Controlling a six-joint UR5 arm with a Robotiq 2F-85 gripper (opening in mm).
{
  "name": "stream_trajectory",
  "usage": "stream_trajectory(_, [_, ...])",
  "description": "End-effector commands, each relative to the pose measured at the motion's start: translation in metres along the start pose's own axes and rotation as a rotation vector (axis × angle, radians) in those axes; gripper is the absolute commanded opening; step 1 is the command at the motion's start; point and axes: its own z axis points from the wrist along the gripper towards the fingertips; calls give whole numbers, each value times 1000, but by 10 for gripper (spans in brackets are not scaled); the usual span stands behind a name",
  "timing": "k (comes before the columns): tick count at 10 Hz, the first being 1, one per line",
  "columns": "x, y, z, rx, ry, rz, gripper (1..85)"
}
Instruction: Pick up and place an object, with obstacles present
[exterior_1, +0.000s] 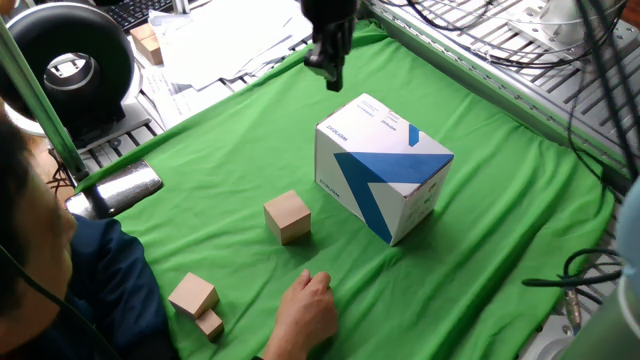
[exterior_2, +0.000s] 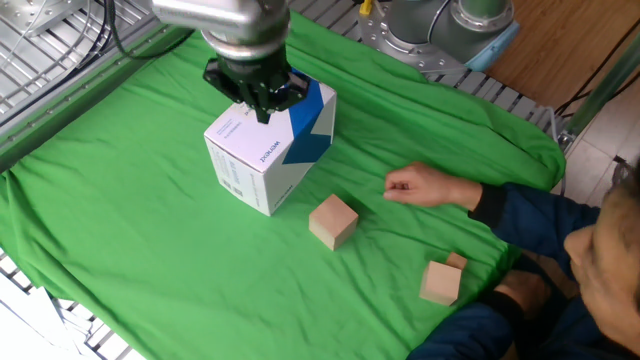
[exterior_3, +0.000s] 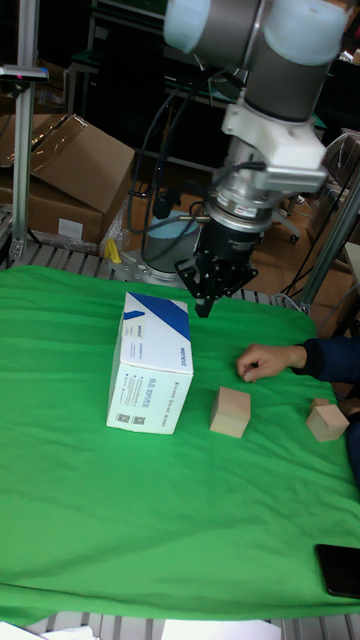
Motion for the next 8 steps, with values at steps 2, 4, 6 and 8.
stream_trajectory(2, [13, -9, -1, -30, -42, 90, 13])
stream_trajectory(4, [10, -8, 0, -25, -41, 81, 13])
stream_trajectory(6, [10, -10, 0, -12, -37, 62, 13])
stream_trajectory(8, [11, -10, -3, -4, -26, 49, 13])
